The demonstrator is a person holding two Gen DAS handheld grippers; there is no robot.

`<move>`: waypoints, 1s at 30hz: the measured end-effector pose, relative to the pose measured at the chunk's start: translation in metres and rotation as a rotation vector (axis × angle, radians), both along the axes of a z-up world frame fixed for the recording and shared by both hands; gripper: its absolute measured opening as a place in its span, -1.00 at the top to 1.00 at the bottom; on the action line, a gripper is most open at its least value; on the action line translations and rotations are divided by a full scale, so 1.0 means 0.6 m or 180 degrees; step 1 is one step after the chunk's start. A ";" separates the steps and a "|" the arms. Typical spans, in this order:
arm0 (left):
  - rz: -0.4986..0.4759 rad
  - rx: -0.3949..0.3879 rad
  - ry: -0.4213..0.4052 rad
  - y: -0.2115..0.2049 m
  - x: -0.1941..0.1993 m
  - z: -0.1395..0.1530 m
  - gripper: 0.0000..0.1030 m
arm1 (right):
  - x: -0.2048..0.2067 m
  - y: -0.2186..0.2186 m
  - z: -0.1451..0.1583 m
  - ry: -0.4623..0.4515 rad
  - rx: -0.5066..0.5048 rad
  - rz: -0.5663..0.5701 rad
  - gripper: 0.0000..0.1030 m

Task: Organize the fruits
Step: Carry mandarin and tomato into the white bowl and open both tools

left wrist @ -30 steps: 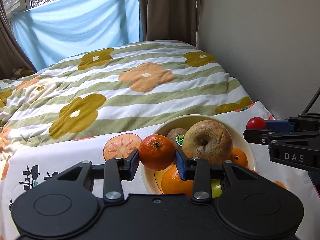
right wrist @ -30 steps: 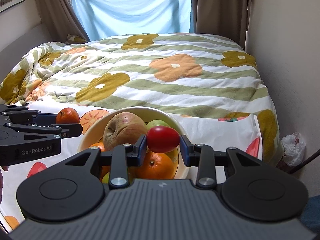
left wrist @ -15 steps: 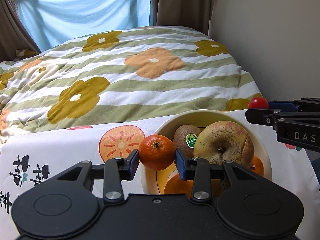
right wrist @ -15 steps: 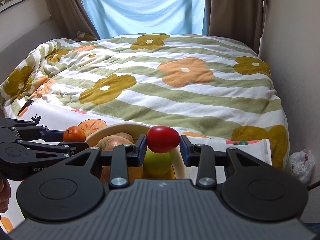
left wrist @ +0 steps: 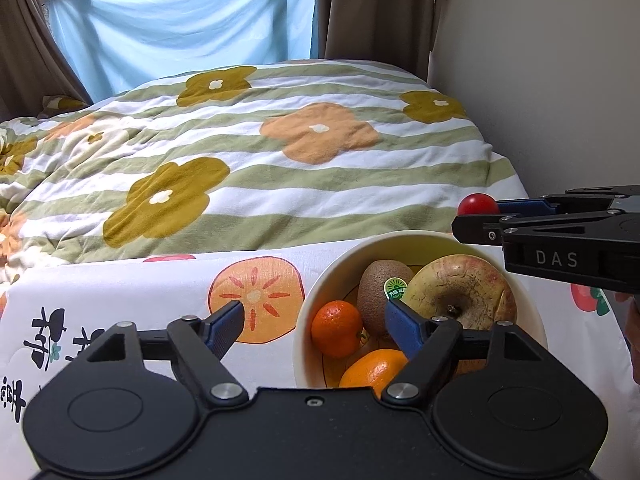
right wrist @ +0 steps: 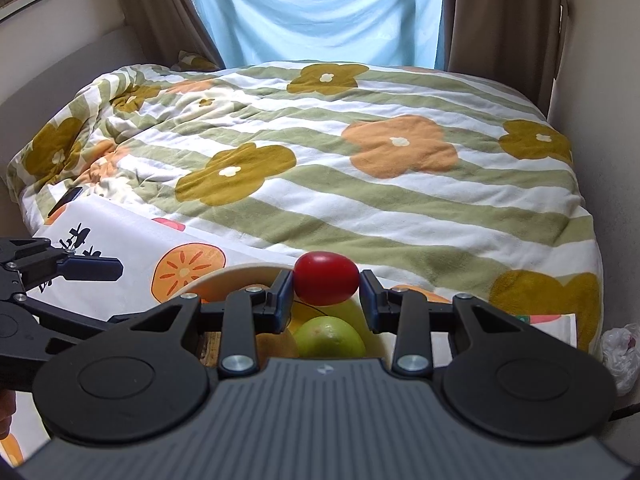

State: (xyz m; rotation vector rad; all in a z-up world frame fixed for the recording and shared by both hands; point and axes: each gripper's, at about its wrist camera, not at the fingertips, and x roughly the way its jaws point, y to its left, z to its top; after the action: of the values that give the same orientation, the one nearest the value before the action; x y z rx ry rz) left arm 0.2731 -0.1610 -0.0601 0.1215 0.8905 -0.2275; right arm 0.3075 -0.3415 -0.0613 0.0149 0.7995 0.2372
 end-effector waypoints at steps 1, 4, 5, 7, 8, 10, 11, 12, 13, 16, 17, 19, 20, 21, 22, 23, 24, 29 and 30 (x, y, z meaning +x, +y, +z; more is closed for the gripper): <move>0.0007 0.0007 -0.0006 0.001 -0.002 0.001 -0.58 | 0.004 0.001 -0.001 0.0022 0.0013 0.0006 0.02; 0.0027 0.0022 -0.0015 0.003 -0.007 0.005 -0.59 | 0.016 0.005 -0.005 0.0085 0.0045 0.0053 0.02; 0.0035 0.0032 -0.0013 0.004 -0.009 0.005 -0.61 | 0.019 0.007 -0.006 0.0103 0.0042 0.0069 0.02; 0.0051 0.0056 -0.0003 0.007 -0.010 0.004 -0.61 | 0.027 0.013 -0.010 0.0152 0.0046 0.0095 0.02; 0.0058 0.0065 0.0004 0.008 -0.011 0.003 -0.61 | 0.030 0.016 -0.012 0.0172 0.0048 0.0102 0.02; 0.0077 0.0075 0.0013 0.012 -0.012 0.001 -0.61 | 0.034 0.020 -0.016 0.0197 0.0033 0.0104 0.02; 0.0088 0.0076 0.0016 0.015 -0.013 0.001 -0.61 | 0.036 0.021 -0.018 0.0210 0.0027 0.0102 0.02; 0.0099 0.0077 0.0017 0.017 -0.013 0.000 -0.61 | 0.038 0.022 -0.021 0.0218 0.0030 0.0097 0.02; 0.0110 0.0080 0.0017 0.018 -0.014 0.000 -0.62 | 0.038 0.022 -0.022 0.0217 0.0042 0.0091 0.01; 0.0136 0.0109 0.0018 0.021 -0.019 0.001 -0.62 | 0.038 0.024 -0.023 0.0179 0.0048 0.0098 -0.22; 0.0140 0.0119 0.0011 0.021 -0.022 0.002 -0.62 | 0.037 0.024 -0.022 0.0170 0.0058 0.0098 -0.53; 0.0143 0.0133 -0.0007 0.022 -0.030 0.006 -0.62 | 0.031 0.022 -0.016 0.0114 0.0101 0.0050 -0.78; 0.0143 0.0140 -0.0017 0.023 -0.035 0.009 -0.62 | 0.025 0.020 -0.011 0.0073 0.0126 0.0010 -0.85; 0.0141 0.0143 -0.0030 0.024 -0.039 0.012 -0.62 | 0.021 0.020 -0.006 0.0049 0.0134 -0.0021 -0.86; 0.0138 0.0143 -0.0046 0.026 -0.044 0.015 -0.62 | 0.016 0.020 -0.001 0.0032 0.0130 -0.0048 -0.86; 0.0136 0.0143 -0.0062 0.028 -0.049 0.019 -0.62 | 0.010 0.020 0.005 0.0011 0.0119 -0.0079 -0.86; 0.0129 0.0141 -0.0084 0.030 -0.056 0.023 -0.62 | 0.004 0.020 0.011 -0.0006 0.0113 -0.0102 -0.86; 0.0072 0.0101 -0.0252 0.043 -0.091 0.052 -0.62 | -0.044 0.029 0.050 -0.0122 0.0081 -0.0217 -0.87; 0.0054 0.0093 -0.0295 0.046 -0.100 0.061 -0.62 | -0.055 0.031 0.058 -0.0152 0.0071 -0.0250 -0.87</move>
State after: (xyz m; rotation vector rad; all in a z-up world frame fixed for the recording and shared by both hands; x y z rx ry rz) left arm 0.2133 -0.1333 -0.0237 0.1505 0.8026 -0.1915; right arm 0.2743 -0.3227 -0.0262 0.0615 0.7470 0.1716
